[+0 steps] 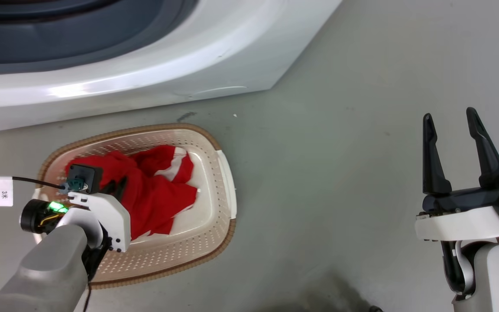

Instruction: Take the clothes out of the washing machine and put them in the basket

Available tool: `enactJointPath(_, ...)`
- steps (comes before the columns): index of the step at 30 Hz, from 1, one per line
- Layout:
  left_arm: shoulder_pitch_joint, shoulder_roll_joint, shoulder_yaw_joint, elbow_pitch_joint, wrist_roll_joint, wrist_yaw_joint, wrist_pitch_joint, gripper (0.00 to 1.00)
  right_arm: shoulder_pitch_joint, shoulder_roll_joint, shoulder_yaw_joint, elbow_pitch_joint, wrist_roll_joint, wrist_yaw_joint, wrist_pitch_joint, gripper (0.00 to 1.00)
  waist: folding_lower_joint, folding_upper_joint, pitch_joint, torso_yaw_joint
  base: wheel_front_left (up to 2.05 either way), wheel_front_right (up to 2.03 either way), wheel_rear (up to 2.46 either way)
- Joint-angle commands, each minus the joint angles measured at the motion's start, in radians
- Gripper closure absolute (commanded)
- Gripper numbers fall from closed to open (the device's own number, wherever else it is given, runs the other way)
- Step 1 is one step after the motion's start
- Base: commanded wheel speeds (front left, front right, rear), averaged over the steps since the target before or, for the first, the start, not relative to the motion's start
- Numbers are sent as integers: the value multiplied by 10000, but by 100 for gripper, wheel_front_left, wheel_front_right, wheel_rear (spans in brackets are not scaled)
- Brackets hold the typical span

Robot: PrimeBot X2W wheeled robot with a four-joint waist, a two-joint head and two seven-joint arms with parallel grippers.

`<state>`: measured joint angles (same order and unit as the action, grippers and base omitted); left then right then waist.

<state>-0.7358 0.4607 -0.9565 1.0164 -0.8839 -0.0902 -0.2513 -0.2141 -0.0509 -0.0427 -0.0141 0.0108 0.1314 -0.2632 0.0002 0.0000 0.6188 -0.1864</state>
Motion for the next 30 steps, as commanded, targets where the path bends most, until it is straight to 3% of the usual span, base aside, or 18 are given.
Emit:
enactJointPath(1,-141,-207,97,406,-107,-81,-67,100,-159,15,13,-43,69,-14,-24,0,-2,0,239,-250,0,0,0)
enactJointPath(3,-231,-322,127,778,-146,-144,-86,100,-199,13,4,-3,88,-14,-23,0,-2,0,230,-296,0,0,0)
enactJointPath(4,-242,-619,163,1268,-88,-206,-127,0,-224,13,-75,81,95,-14,-23,0,-2,0,-36,-264,0,0,0)
enactJointPath(11,163,-758,865,938,-4,-259,-146,0,-88,11,-264,321,-15,-14,-22,0,-2,0,-1090,137,0,0,0)
enactJointPath(16,880,-734,1719,-164,881,375,-141,0,227,11,-424,662,-186,-14,-23,0,-2,0,-2241,644,0,0,0)
enactJointPath(25,2362,-721,4244,-2945,2469,835,-140,0,773,11,-591,1062,-646,-14,-23,0,-2,0,-3938,1573,0,0,0)
enactJointPath(29,3327,-857,5709,-4653,3545,1379,-140,0,1029,13,-683,1206,-764,-14,-22,0,-2,0,-4634,1902,0,0,0)
enactJointPath(30,3886,-983,6483,-5604,4109,1603,-139,0,1113,7,-688,1264,-795,-14,-23,0,-2,0,-4931,2002,0,0,0)
